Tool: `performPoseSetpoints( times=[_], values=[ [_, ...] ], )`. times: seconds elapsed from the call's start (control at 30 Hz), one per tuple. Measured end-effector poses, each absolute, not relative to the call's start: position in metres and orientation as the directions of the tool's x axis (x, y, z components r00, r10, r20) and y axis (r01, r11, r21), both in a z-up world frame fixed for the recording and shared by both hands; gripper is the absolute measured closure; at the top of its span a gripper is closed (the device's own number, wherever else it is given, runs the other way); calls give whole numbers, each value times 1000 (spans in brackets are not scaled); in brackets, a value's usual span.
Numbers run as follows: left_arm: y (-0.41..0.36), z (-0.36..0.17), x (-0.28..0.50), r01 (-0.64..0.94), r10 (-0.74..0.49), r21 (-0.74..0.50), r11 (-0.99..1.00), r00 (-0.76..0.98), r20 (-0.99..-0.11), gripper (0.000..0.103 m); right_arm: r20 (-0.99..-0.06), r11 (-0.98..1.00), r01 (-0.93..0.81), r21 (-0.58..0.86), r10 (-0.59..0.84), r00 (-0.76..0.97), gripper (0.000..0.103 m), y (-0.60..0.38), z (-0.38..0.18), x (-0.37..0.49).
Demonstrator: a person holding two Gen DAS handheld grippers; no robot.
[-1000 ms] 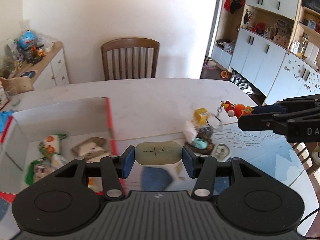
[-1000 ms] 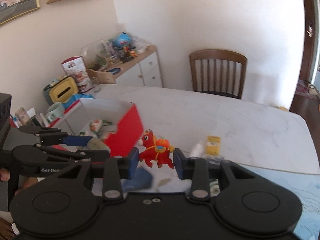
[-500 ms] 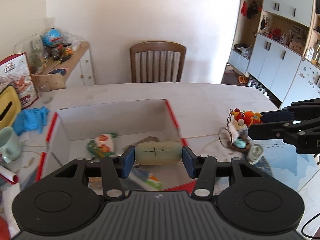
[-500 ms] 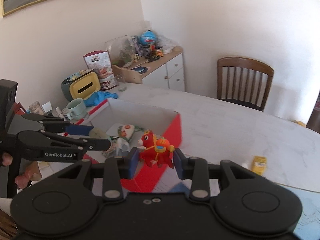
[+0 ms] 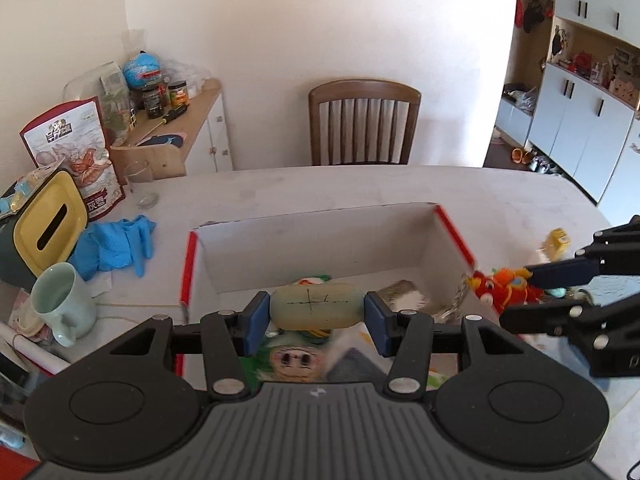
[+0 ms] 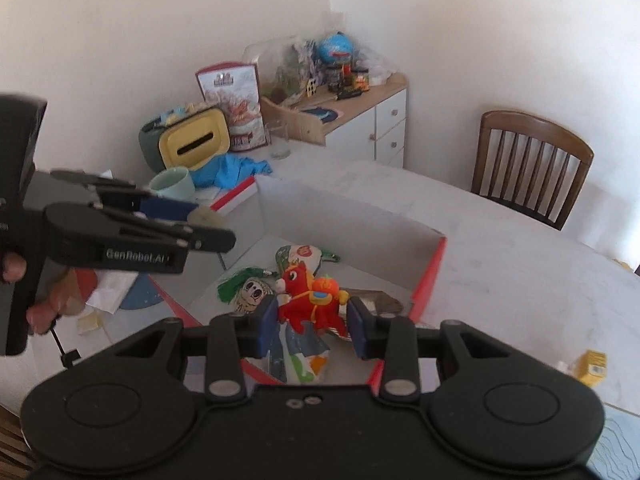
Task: Organize objects
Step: 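Carry the soap bar and toy horse over the red box and lower them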
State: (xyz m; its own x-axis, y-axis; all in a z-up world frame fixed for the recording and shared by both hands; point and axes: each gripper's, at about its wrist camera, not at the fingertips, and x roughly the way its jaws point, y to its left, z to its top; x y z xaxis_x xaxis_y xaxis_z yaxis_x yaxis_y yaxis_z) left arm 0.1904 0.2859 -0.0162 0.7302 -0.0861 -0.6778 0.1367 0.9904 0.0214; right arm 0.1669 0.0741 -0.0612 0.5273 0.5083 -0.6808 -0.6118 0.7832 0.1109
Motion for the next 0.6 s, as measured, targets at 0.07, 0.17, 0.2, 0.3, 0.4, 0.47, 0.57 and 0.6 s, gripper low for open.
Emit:
performPoseSetpoints(
  times=[0.07, 0.17, 0.2, 0.3, 0.4, 0.47, 0.57, 0.6],
  values=[
    [291, -22, 198, 139, -81, 30, 990, 724, -685, 52, -696, 783, -615, 95, 494, 522, 67, 86, -68, 172],
    [296, -32, 210, 148, -77, 41, 988, 710, -700, 52, -712, 788, -612, 60, 464, 527, 67, 100, -79, 180],
    [296, -35, 213, 152, -77, 44, 987, 706, -704, 52, -716, 792, -608, 54, 455, 529, 67, 104, -82, 183],
    [297, -46, 224, 167, -81, 51, 985, 692, -717, 52, -729, 804, -593, 38, 428, 534, 67, 113, -92, 196],
    [297, -57, 236, 175, -81, 51, 983, 670, -738, 52, -744, 814, -581, 22, 402, 534, 67, 120, -102, 209],
    [297, -64, 242, 182, -85, 47, 982, 653, -752, 52, -754, 818, -576, 15, 388, 531, 67, 123, -109, 214],
    [295, -74, 250, 198, -87, 52, 979, 632, -770, 52, -768, 821, -571, 21, 379, 516, 67, 126, -118, 222],
    [294, -78, 252, 205, -88, 53, 977, 624, -776, 52, -773, 822, -569, 21, 374, 513, 67, 127, -121, 224]
  ],
)
